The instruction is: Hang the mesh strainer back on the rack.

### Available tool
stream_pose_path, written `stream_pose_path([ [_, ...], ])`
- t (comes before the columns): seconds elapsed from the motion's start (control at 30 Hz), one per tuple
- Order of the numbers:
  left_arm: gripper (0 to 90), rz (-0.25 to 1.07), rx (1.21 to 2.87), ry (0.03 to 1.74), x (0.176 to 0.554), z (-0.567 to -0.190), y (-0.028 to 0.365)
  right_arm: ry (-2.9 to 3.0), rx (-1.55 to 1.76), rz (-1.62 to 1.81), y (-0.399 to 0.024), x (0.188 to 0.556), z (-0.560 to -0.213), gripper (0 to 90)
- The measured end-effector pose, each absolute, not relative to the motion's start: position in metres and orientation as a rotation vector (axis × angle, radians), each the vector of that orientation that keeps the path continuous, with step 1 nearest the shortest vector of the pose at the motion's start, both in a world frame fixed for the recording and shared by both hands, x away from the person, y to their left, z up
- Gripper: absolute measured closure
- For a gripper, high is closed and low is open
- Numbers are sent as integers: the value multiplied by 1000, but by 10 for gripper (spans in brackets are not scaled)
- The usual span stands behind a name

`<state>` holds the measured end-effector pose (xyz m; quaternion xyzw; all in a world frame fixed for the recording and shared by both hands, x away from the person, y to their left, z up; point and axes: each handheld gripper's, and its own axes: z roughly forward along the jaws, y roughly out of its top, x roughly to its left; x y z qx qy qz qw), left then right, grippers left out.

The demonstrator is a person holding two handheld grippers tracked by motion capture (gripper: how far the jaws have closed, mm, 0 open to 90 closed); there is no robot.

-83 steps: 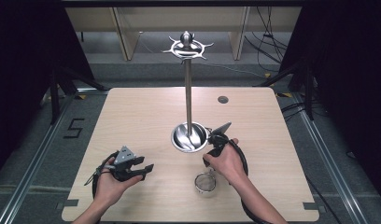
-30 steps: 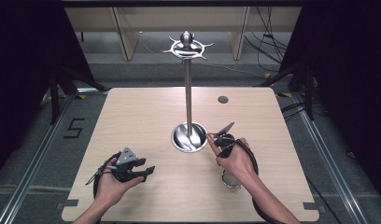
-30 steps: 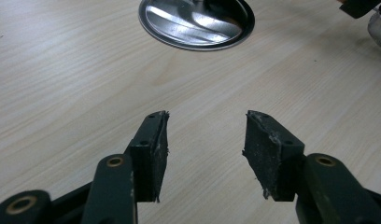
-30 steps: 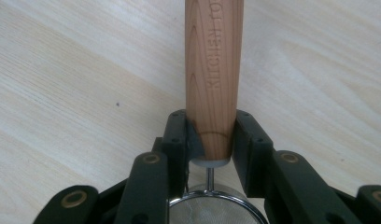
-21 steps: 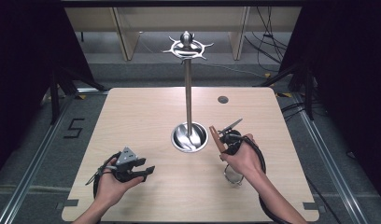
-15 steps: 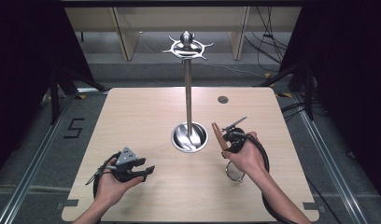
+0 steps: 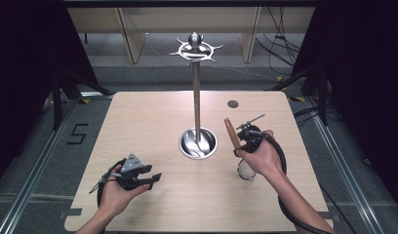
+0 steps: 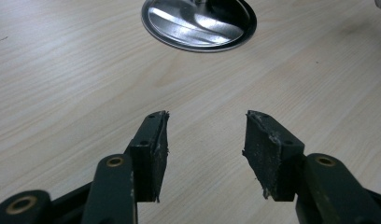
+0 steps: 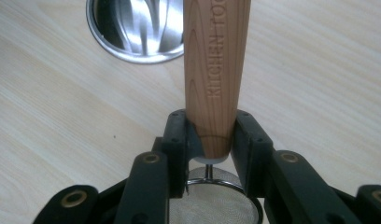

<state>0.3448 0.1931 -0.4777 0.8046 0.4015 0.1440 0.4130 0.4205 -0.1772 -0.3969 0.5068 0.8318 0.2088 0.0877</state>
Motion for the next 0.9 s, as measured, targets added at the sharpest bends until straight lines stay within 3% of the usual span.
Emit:
stream_pose_path([
  [0.9, 473, 379, 1976, 1043, 345, -479, 192, 2372, 1308, 945, -207, 398, -384, 693],
])
